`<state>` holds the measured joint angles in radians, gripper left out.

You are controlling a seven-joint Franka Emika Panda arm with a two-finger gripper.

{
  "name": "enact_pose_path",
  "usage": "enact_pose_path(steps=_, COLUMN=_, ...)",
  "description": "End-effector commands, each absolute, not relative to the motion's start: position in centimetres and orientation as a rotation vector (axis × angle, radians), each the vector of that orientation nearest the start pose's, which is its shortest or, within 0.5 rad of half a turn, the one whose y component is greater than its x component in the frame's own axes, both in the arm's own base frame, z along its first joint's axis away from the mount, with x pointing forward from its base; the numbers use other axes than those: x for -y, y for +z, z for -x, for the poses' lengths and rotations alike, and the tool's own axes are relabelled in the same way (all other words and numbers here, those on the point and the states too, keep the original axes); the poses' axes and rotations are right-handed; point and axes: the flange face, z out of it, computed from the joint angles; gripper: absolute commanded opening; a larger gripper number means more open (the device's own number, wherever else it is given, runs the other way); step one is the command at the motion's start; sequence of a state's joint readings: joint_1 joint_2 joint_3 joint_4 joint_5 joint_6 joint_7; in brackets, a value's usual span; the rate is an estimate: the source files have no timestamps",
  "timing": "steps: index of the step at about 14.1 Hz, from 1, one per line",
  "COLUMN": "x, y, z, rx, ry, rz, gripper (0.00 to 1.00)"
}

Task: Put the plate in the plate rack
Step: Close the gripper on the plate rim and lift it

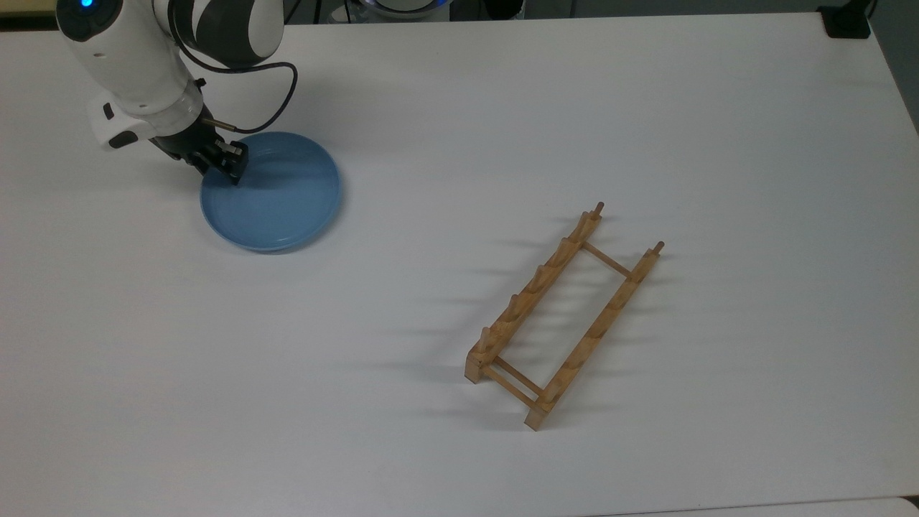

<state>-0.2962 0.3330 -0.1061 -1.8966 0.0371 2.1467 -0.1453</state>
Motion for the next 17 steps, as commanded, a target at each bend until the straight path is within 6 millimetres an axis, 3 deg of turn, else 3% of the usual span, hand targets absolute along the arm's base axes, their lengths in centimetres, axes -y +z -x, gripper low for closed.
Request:
enact_pose_path(steps=1, x=23.2, y=31.5, z=-56.8, rx=-0.445, ry=0.102, rz=3.079, gripper=0.02)
enact_pose_path(steps=4, x=23.0, y=31.3, z=-57.3, rx=-0.429, ry=0.069, rz=3.09, gripper=0.0)
enact_pose_path(steps=6, x=23.2, y=32.9, z=-57.7, rx=-0.427, ry=0.028, rz=3.094, gripper=0.0)
enact_pose_path(steps=8, x=22.6, y=37.3, z=-58.5, rx=-0.396, ry=-0.058, rz=3.102, gripper=0.0)
enact_pose_path(steps=14, x=20.1, y=45.7, z=-59.9, rx=-0.334, ry=-0.21, rz=3.069, gripper=0.0)
enact_pose_path(steps=17, x=16.5, y=50.8, z=-61.1, rx=-0.232, ry=-0.354, rz=3.069, gripper=0.0)
